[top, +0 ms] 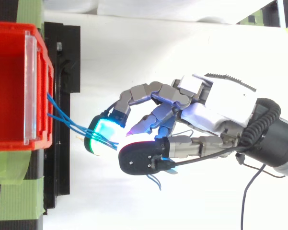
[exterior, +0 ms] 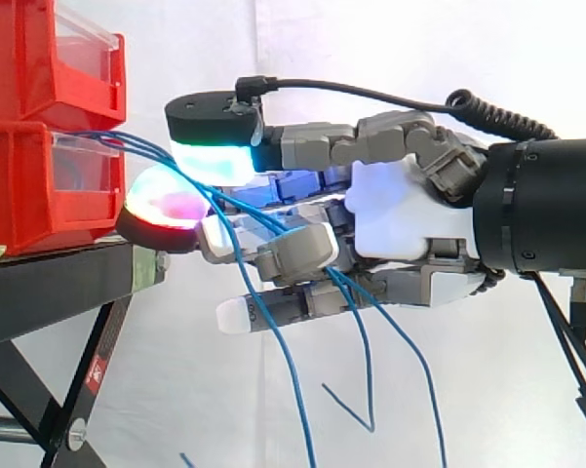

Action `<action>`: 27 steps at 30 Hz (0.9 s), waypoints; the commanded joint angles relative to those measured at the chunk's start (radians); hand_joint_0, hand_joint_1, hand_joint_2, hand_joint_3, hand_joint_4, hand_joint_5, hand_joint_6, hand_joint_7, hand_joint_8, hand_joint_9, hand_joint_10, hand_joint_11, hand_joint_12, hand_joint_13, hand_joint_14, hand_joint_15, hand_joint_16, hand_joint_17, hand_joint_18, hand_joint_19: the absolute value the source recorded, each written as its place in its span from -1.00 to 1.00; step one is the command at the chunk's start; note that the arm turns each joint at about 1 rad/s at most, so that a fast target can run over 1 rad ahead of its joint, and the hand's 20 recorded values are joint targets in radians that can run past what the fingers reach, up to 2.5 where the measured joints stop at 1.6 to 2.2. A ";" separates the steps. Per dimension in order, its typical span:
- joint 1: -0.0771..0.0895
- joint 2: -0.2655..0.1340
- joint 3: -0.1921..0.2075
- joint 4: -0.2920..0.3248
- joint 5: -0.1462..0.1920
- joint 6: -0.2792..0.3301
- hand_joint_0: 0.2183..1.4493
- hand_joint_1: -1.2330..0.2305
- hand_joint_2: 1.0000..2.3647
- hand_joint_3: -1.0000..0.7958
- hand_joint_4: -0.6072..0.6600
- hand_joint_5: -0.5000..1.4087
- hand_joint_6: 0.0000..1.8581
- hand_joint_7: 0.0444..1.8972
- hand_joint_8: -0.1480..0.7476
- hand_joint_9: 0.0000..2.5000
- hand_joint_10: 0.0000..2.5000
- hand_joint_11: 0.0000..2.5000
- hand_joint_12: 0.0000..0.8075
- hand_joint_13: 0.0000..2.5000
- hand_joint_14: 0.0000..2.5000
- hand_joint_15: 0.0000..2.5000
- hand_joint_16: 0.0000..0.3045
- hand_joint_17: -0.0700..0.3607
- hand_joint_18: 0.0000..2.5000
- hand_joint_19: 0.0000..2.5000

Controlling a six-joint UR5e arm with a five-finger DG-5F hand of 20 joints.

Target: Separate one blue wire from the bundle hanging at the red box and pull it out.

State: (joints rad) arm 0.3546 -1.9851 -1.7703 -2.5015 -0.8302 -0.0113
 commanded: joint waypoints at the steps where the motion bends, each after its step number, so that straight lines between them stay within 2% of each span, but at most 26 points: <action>1: 0.001 0.000 0.000 -0.003 0.003 -0.002 -0.36 -0.23 -0.97 -0.05 0.26 -0.67 -0.08 -0.15 0.16 -0.12 -0.99 -0.13 -0.13 0.31 -0.99 0.24 -0.65 -0.11 -0.28 -0.58; 8: 0.001 0.031 0.000 -0.042 0.005 -0.022 -0.36 -0.24 -0.97 -0.05 0.26 -0.67 -0.08 -0.15 0.16 -0.12 -0.99 -0.12 -0.15 0.30 -0.99 0.24 -0.64 -0.11 -0.27 -0.57; 13: 0.000 0.077 0.000 -0.089 0.010 -0.084 -0.36 -0.24 -0.97 -0.06 0.25 -0.67 -0.08 -0.14 0.14 -0.12 -0.99 -0.12 -0.15 0.29 -0.99 0.25 -0.65 -0.11 -0.27 -0.56; 16: 0.000 0.091 0.000 -0.097 0.010 -0.107 -0.36 -0.25 -0.97 -0.05 0.25 -0.67 -0.08 -0.15 0.14 -0.12 -0.99 -0.13 -0.15 0.29 -0.99 0.26 -0.64 -0.11 -0.27 -0.56; 27: 0.000 0.094 0.000 -0.097 0.010 -0.111 -0.35 -0.29 -0.97 -0.07 0.25 -0.67 -0.08 -0.16 0.11 -0.12 -0.99 -0.11 -0.16 0.26 -0.99 0.26 -0.64 -0.11 -0.27 -0.55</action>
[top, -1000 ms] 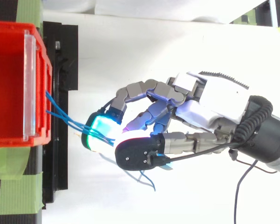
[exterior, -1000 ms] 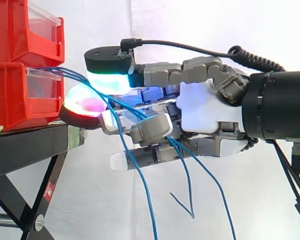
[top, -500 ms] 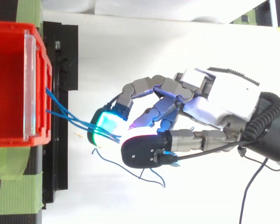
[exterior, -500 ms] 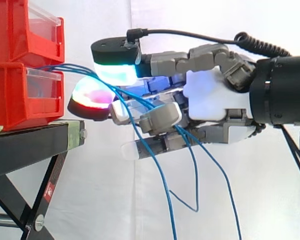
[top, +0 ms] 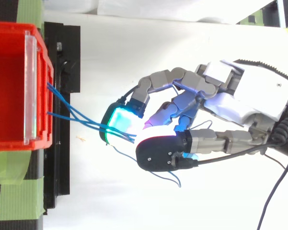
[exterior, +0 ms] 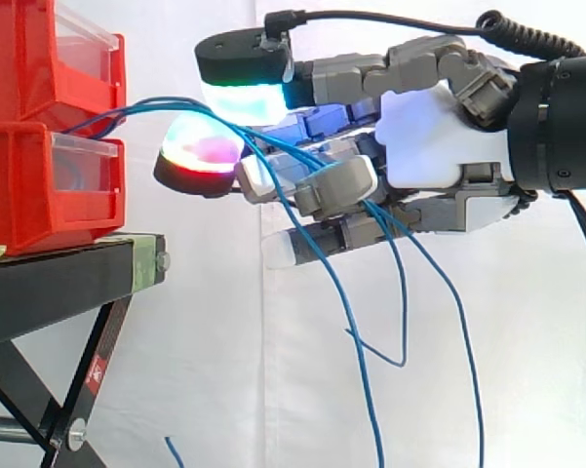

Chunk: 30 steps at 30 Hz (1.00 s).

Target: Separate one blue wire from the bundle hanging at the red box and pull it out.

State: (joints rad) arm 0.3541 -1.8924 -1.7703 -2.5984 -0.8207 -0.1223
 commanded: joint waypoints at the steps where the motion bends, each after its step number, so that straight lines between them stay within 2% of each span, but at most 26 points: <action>1: 0.000 0.001 0.000 0.000 0.000 0.000 -0.35 -0.30 -0.97 -0.07 0.25 -0.67 -0.08 -0.17 0.11 -0.13 -0.99 -0.11 -0.14 0.26 -0.99 0.25 -0.64 -0.10 -0.27 -0.55; 14: 0.000 0.001 0.000 0.001 0.005 0.004 -0.34 -0.35 -0.97 -0.09 0.24 -0.66 -0.09 -0.18 0.10 -0.13 -0.99 -0.09 -0.14 0.24 -0.99 0.24 -0.64 -0.11 -0.29 -0.55; 23: 0.002 0.001 0.000 -0.002 0.000 0.072 -0.37 -0.44 -0.97 -0.15 0.25 -0.66 -0.09 -0.14 0.09 -0.14 -0.99 -0.08 -0.14 0.23 -0.99 0.25 -0.64 -0.10 -0.30 -0.55; 30: 0.002 -0.001 0.000 -0.003 -0.001 0.075 -0.37 -0.47 -0.97 -0.18 0.24 -0.67 -0.08 -0.14 0.08 -0.15 -0.99 -0.09 -0.13 0.23 -0.99 0.25 -0.64 -0.10 -0.30 -0.54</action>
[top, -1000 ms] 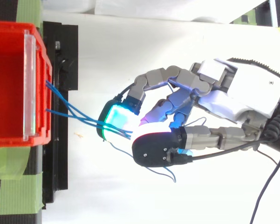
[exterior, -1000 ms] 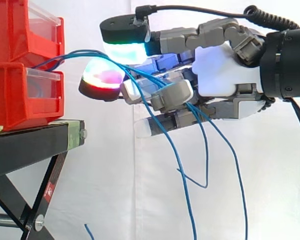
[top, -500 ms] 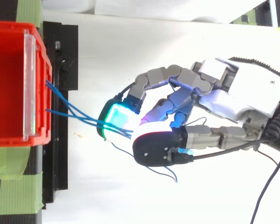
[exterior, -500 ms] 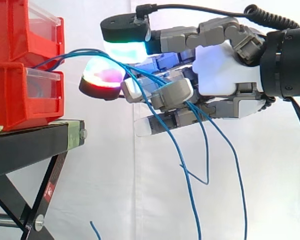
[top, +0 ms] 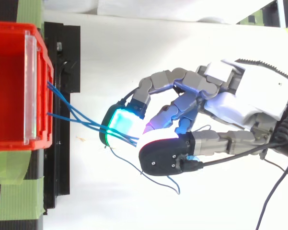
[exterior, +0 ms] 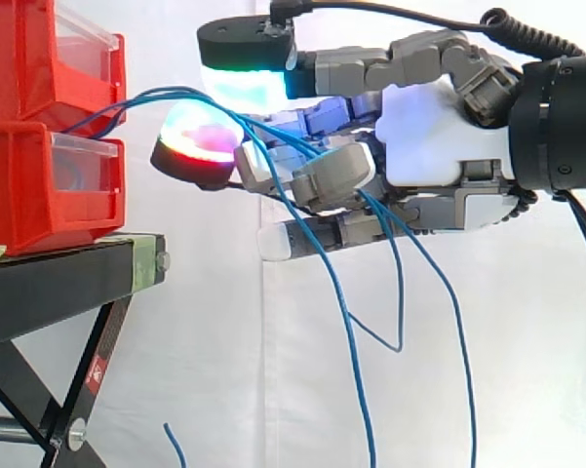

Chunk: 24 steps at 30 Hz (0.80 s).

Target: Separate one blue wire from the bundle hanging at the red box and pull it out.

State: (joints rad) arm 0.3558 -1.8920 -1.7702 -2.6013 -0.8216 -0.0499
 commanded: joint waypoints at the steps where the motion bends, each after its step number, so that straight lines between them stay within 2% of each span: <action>1: 0.000 0.001 0.000 0.000 -0.001 0.004 -0.37 -0.47 -0.97 -0.19 0.23 -0.67 -0.07 -0.15 0.08 -0.15 -0.99 -0.09 -0.14 0.22 -0.99 0.25 -0.64 -0.10 -0.30 -0.54; 15: 0.000 0.001 0.000 0.000 -0.001 0.015 -0.33 -0.55 -0.98 -0.29 0.24 -0.68 -0.06 -0.17 0.07 -0.15 -0.99 -0.07 -0.13 0.23 -0.99 0.25 -0.64 -0.11 -0.31 -0.53; 20: 0.000 0.001 0.000 0.000 -0.001 0.015 -0.39 -0.37 -0.99 -0.39 0.25 -0.67 -0.06 -0.17 0.09 -0.13 -0.99 -0.07 -0.14 0.24 -0.99 0.26 -0.64 -0.10 -0.29 -0.53; 24: 0.000 0.001 0.000 0.000 -0.001 0.015 -0.40 -0.31 -0.99 -0.38 0.25 -0.66 -0.07 -0.17 0.10 -0.11 -0.99 -0.08 -0.12 0.24 -0.99 0.25 -0.64 -0.10 -0.28 -0.52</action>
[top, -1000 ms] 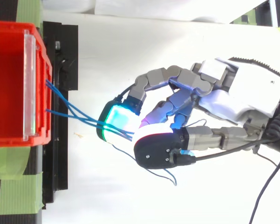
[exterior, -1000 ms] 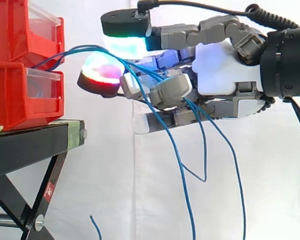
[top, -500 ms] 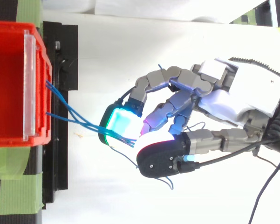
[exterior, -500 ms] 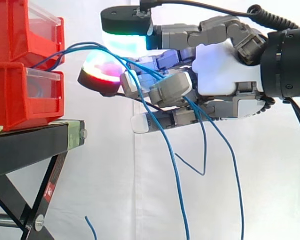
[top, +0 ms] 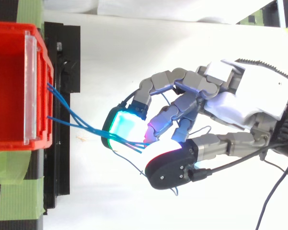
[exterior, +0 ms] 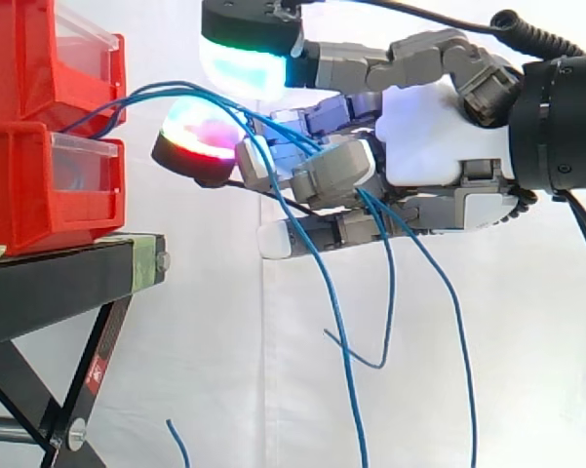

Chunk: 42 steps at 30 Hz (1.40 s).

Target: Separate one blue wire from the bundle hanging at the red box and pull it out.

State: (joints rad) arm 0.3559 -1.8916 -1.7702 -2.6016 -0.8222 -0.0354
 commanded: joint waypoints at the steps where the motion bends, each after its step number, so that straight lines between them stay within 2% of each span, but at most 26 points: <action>1: 0.000 0.000 0.000 0.000 0.000 0.000 -0.40 -0.31 -0.99 -0.38 0.25 -0.66 -0.07 -0.17 0.10 -0.11 -0.99 -0.08 -0.13 0.24 -0.99 0.26 -0.64 -0.10 -0.28 -0.52; 9: 0.000 0.000 0.000 0.000 0.000 0.000 -0.36 -0.31 -0.99 -0.32 0.23 -0.66 -0.06 -0.15 0.10 -0.11 -0.99 -0.07 -0.13 0.25 -0.99 0.24 -0.64 -0.11 -0.28 -0.52; 17: 0.000 0.000 0.000 0.000 0.000 0.000 -0.34 -0.39 -0.98 -0.21 0.12 -0.67 -0.05 -0.12 0.09 -0.12 -0.99 -0.07 -0.15 0.24 -0.99 0.25 -0.65 -0.11 -0.27 -0.52; 28: 0.000 -0.001 0.000 0.000 0.000 0.000 -0.37 -0.38 -0.97 -0.07 0.02 -0.68 0.00 -0.09 0.09 -0.12 -0.99 -0.05 -0.14 0.24 -0.99 0.25 -0.64 -0.11 -0.26 -0.52; 34: 0.000 0.000 0.000 0.000 0.000 0.000 -0.35 -0.41 -0.97 -0.01 0.12 -0.69 0.01 -0.15 0.08 -0.15 -0.99 -0.06 -0.14 0.23 -0.99 0.25 -0.64 -0.10 -0.27 -0.51; 42: 0.000 0.000 0.000 0.000 0.000 0.000 -0.35 -0.56 -0.97 -0.14 0.21 -0.70 0.01 -0.13 0.07 -0.19 -0.99 -0.05 -0.12 0.21 -0.99 0.25 -0.63 -0.09 -0.28 -0.51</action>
State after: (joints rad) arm 0.3559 -1.8918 -1.7702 -2.6016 -0.8222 -0.0353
